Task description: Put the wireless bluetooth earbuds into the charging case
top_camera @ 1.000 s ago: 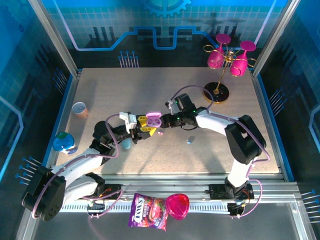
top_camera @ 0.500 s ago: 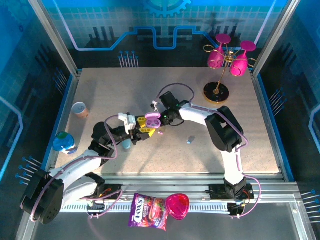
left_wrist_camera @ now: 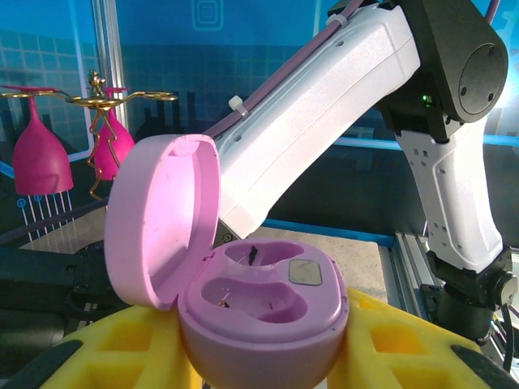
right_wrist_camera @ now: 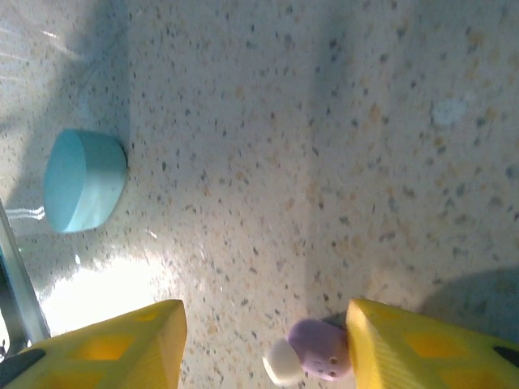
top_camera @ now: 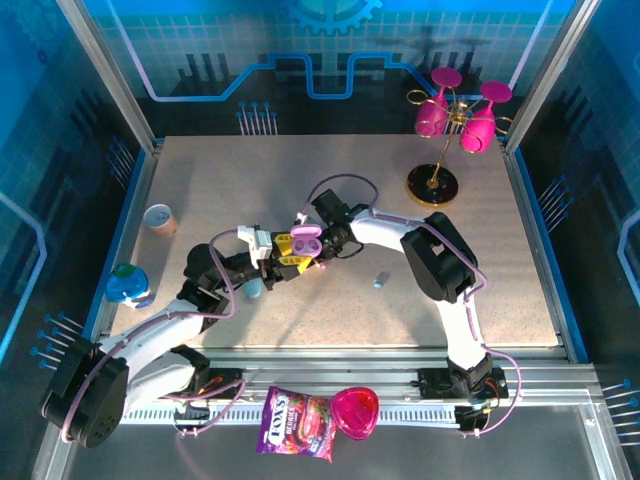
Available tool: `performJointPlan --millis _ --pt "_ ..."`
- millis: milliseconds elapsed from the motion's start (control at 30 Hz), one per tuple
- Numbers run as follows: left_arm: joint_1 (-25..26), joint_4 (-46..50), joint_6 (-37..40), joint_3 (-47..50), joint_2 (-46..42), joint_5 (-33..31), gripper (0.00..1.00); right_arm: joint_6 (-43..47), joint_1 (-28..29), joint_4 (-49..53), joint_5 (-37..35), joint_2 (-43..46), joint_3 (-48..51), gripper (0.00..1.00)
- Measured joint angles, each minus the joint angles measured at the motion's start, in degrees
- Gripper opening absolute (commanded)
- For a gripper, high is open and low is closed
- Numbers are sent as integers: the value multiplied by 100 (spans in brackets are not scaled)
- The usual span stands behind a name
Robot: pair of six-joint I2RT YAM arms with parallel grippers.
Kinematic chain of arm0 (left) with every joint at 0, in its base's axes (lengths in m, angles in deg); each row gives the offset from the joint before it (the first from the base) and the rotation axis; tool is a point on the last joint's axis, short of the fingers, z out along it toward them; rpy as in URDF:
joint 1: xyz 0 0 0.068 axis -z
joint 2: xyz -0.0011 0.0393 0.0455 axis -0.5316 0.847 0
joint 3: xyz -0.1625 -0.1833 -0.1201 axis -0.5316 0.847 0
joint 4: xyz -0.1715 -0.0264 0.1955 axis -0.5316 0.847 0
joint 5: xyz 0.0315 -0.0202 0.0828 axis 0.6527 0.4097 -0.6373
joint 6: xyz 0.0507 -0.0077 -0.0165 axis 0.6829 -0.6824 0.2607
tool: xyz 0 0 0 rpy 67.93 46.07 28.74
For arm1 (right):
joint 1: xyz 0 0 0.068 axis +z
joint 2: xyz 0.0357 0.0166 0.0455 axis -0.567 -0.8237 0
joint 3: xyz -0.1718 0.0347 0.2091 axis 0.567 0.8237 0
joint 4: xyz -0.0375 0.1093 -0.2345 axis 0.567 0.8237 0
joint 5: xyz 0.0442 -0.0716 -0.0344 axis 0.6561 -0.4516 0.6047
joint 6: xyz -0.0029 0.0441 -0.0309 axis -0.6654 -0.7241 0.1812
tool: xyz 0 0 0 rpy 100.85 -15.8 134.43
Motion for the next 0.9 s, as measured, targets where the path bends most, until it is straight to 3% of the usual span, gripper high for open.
performJointPlan --millis 200,267,467,900 --pt "2 -26 -4 0 83 2 32 90 13 90 28 369 308 57" --pt "0 -31 -37 0 98 11 32 70 28 -31 -105 612 522 62" --pt "2 -28 -107 0 101 15 33 -302 26 -442 -573 1419 1244 62" --pt "0 -28 -107 0 101 17 33 -927 166 -798 -870 1478 1917 62"
